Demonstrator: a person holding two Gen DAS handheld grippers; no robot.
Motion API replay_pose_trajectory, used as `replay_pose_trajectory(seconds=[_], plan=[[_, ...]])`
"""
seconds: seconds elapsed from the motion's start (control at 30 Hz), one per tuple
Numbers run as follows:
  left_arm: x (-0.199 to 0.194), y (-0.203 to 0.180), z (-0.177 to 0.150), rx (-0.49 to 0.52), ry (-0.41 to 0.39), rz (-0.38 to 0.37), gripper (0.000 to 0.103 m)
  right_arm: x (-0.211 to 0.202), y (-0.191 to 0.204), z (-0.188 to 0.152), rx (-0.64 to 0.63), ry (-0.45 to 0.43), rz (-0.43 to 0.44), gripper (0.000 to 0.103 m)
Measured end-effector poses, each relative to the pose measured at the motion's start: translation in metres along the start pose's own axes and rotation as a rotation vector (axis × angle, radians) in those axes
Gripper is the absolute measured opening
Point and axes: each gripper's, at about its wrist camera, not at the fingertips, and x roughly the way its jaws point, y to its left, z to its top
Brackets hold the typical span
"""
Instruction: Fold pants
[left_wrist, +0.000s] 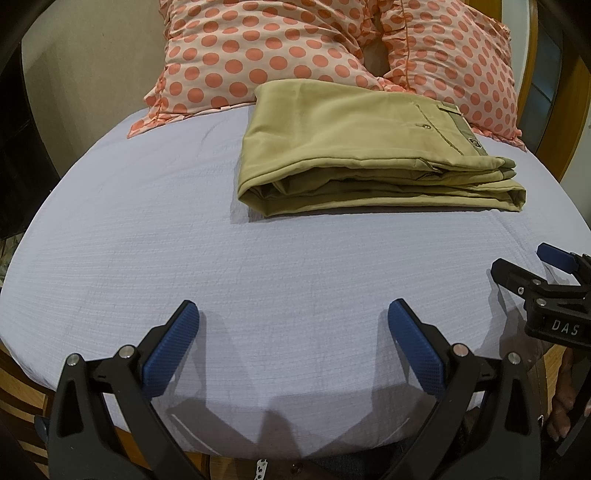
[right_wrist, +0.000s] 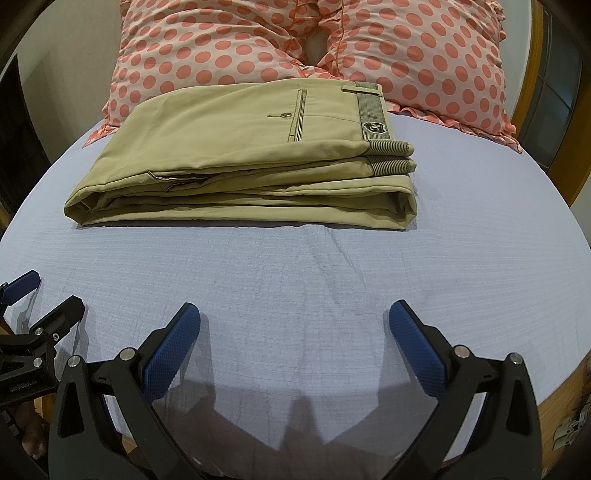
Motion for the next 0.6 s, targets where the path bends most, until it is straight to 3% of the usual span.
replay_pose_trajectory(seconds=[0.6], plan=[[0.0008,-0.0001,0.0019,-0.001,-0.007,0.001,0.101,-0.0002,-0.0003,-0.0002,-0.001,-0.002,0.001,0.102]])
